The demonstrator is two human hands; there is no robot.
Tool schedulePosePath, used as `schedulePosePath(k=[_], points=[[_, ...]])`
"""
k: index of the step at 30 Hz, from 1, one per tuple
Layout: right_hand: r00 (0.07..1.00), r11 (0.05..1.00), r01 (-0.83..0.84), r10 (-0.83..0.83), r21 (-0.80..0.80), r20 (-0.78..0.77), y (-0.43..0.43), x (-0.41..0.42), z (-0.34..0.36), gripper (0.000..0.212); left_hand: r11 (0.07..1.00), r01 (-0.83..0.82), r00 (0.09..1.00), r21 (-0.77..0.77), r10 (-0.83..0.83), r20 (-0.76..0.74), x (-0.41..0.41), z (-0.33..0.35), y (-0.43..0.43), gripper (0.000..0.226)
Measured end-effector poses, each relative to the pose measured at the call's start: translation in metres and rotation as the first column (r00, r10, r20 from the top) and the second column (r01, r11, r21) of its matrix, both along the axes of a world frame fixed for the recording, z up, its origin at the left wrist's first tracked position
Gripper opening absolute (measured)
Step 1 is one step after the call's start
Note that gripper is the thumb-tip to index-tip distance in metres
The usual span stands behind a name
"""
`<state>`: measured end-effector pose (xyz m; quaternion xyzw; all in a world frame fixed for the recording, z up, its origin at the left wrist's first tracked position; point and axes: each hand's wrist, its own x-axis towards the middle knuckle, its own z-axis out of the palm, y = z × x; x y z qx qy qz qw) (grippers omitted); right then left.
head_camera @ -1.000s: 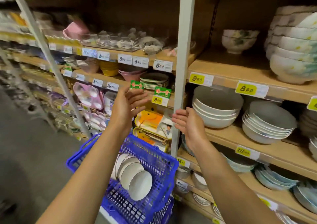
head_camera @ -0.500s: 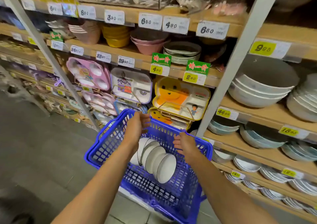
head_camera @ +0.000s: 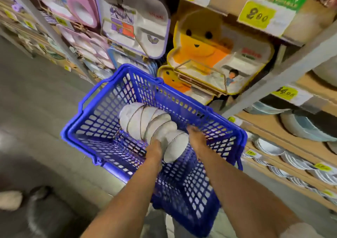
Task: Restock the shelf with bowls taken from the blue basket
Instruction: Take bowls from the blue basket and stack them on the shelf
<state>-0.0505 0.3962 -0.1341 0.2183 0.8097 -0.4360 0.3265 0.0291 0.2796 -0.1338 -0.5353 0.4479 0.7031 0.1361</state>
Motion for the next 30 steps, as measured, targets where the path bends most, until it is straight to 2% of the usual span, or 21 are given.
schedulePosePath(k=[1, 3, 5, 8, 9, 11, 13, 17, 22, 24, 26, 27, 30], points=[[0.997, 0.996, -0.071, 0.072, -0.057, 0.006, -0.003, -0.002, -0.008, 0.037, 0.995, -0.066, 0.998, 0.077, 0.065, 0.017, 0.002, -0.012, 0.006, 0.038], [0.950, 0.944, -0.312, 0.314, -0.111, -0.005, -0.008, -0.002, -0.025, 0.039, 0.980, -0.100, 0.993, 0.169, 0.087, 0.084, -0.001, -0.035, 0.013, 0.034], [0.819, 0.820, -0.572, 0.572, 0.012, -0.051, -0.005, -0.001, -0.036, 0.046, 0.964, -0.160, 0.982, 0.212, 0.134, 0.130, -0.004, -0.050, 0.020, 0.031], [0.600, 0.603, -0.772, 0.796, 0.201, -0.085, 0.003, -0.008, -0.045, 0.060, 0.916, -0.320, 0.946, 0.241, 0.294, 0.140, -0.012, -0.061, 0.026, 0.032], [0.576, 0.583, -0.784, 0.811, 0.215, -0.098, 0.003, -0.011, -0.049, 0.060, 0.903, -0.355, 0.934, 0.242, 0.333, 0.128, -0.014, -0.063, 0.026, 0.034], [0.602, 0.619, -0.761, 0.786, 0.195, -0.143, 0.001, -0.015, -0.057, 0.057, 0.889, -0.377, 0.926, 0.260, 0.359, 0.114, -0.015, -0.071, 0.026, 0.041], [0.600, 0.628, -0.740, 0.778, 0.241, -0.186, 0.000, -0.018, -0.063, 0.056, 0.909, -0.351, 0.936, 0.225, 0.331, 0.123, -0.014, -0.074, 0.026, 0.045], [0.517, 0.545, -0.743, 0.836, 0.388, -0.183, 0.003, -0.020, -0.071, 0.051, 0.949, -0.275, 0.960, 0.156, 0.261, 0.106, -0.011, -0.073, 0.024, 0.050], [0.455, 0.461, -0.724, 0.878, 0.513, -0.147, 0.000, -0.027, -0.053, 0.028, 0.980, -0.173, 0.984, 0.096, 0.169, 0.049, -0.009, -0.047, 0.012, 0.048], [0.403, 0.394, -0.730, 0.908, 0.559, -0.113, 0.001, -0.029, -0.031, 0.025, 0.987, -0.145, 0.989, 0.068, 0.145, 0.004, -0.004, -0.027, 0.006, 0.047], [0.302, 0.274, -0.743, 0.951, 0.610, -0.059, -0.001, -0.031, -0.010, 0.025, 0.994, -0.110, 0.993, 0.017, 0.110, -0.030, 0.000, -0.011, 0.001, 0.048], [0.271, 0.245, -0.759, 0.961, 0.603, -0.050, -0.004, -0.032, 0.001, 0.025, 0.995, -0.100, 0.994, -0.011, 0.099, -0.051, 0.003, -0.003, -0.001, 0.048], [0.279, 0.276, -0.790, 0.957, 0.547, -0.081, -0.008, -0.037, 0.035, 0.028, 0.988, -0.135, 0.980, -0.071, 0.122, -0.157, 0.012, 0.031, -0.005, 0.044]])
